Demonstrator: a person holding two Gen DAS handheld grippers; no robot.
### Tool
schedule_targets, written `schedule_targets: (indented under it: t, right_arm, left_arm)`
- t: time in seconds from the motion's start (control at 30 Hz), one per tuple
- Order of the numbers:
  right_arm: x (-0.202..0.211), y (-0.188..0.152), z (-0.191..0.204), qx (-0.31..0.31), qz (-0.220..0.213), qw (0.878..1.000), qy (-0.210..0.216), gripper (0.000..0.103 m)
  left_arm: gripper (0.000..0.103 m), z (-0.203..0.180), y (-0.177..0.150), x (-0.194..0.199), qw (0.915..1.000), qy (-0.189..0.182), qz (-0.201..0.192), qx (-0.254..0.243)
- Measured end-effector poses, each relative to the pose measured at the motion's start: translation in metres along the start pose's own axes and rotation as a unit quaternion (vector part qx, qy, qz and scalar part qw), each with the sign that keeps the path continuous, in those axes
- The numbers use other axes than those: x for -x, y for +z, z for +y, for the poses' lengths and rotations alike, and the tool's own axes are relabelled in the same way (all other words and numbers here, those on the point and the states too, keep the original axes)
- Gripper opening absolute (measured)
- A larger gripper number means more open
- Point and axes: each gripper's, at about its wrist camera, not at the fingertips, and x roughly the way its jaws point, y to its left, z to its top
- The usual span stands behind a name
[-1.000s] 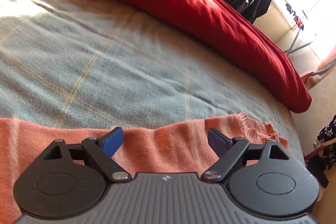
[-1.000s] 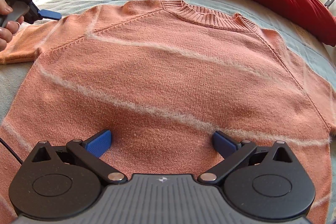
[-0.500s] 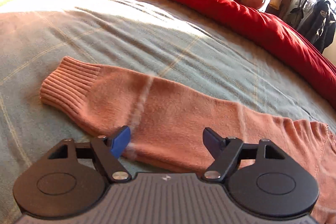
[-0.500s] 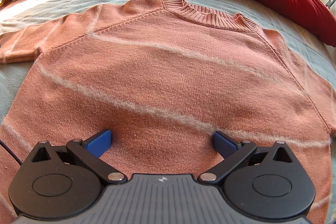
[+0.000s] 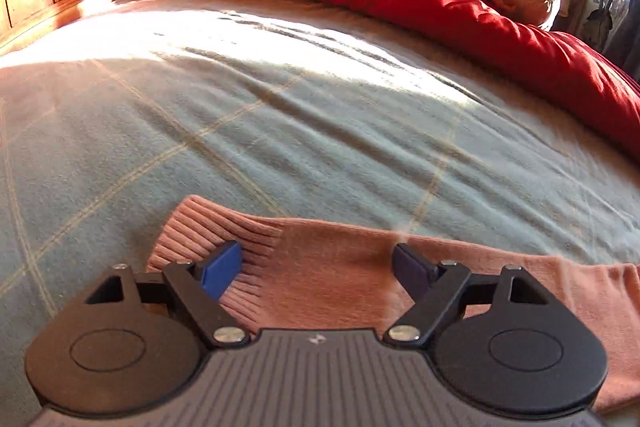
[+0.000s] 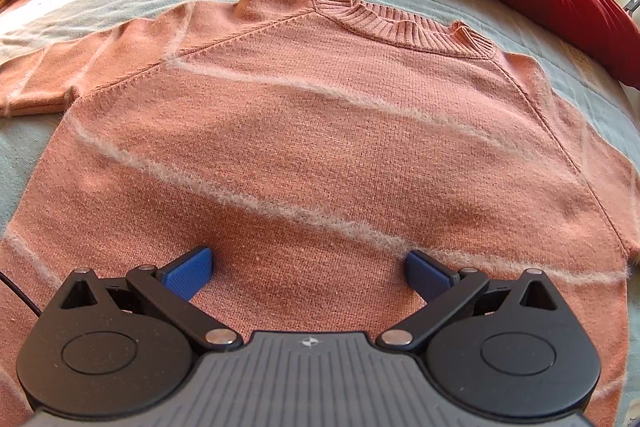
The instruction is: Fold clothes
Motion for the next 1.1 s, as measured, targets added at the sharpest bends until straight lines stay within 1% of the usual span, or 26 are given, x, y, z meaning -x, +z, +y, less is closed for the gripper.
schedule_targets:
  t: [0.2, 0.43, 0.5, 0.57, 0.63, 0.73, 0.8, 0.9, 1.0, 1.1]
  right_arm:
    - [0.001, -0.001, 0.0, 0.0, -0.003, 1.0, -0.001, 0.103]
    - [0.0, -0.001, 0.002, -0.001, -0.002, 1.0, -0.004, 0.103]
    - [0.0, 0.0, 0.002, -0.001, 0.0, 1.0, -0.004, 0.103]
    - [0.0, 0.0, 0.001, -0.001, 0.001, 1.0, -0.003, 0.103]
    - [0.0, -0.001, 0.001, -0.001, 0.0, 1.0, -0.003, 0.103]
    - [0.0, -0.002, 0.002, -0.001, -0.006, 1.0, -0.005, 0.103]
    - [0.0, -0.003, 0.003, -0.003, -0.008, 1.0, -0.007, 0.103]
    - [0.0, -0.002, 0.004, -0.005, -0.008, 1.0, -0.01, 0.103]
    - [-0.001, -0.001, 0.004, -0.006, -0.004, 1.0, -0.01, 0.103]
    - [-0.001, -0.001, 0.004, -0.007, -0.003, 1.0, -0.01, 0.103]
  left_arm:
    - [0.082, -0.033, -0.002, 0.005, 0.9979, -0.033, 0.014, -0.054]
    - [0.084, -0.072, -0.005, 0.012, 0.9903, -0.071, 0.031, -0.116]
    - [0.084, -0.062, -0.01, 0.007, 0.993, -0.049, 0.036, -0.101]
    - [0.084, -0.041, -0.012, 0.008, 0.9963, -0.02, 0.025, -0.08]
    - [0.085, -0.04, -0.007, 0.012, 0.9965, -0.003, 0.032, -0.077]
    - [0.082, -0.039, 0.001, 0.018, 0.996, 0.021, 0.044, -0.074]
    - [0.082, -0.057, 0.002, 0.029, 0.9963, -0.022, 0.041, -0.072]
    - [0.083, -0.085, -0.013, 0.03, 0.9913, -0.053, 0.046, -0.111]
    - [0.084, -0.113, -0.029, 0.031, 0.9837, -0.082, 0.051, -0.152]
    - [0.083, -0.141, -0.044, 0.031, 0.9734, -0.111, 0.055, -0.192]
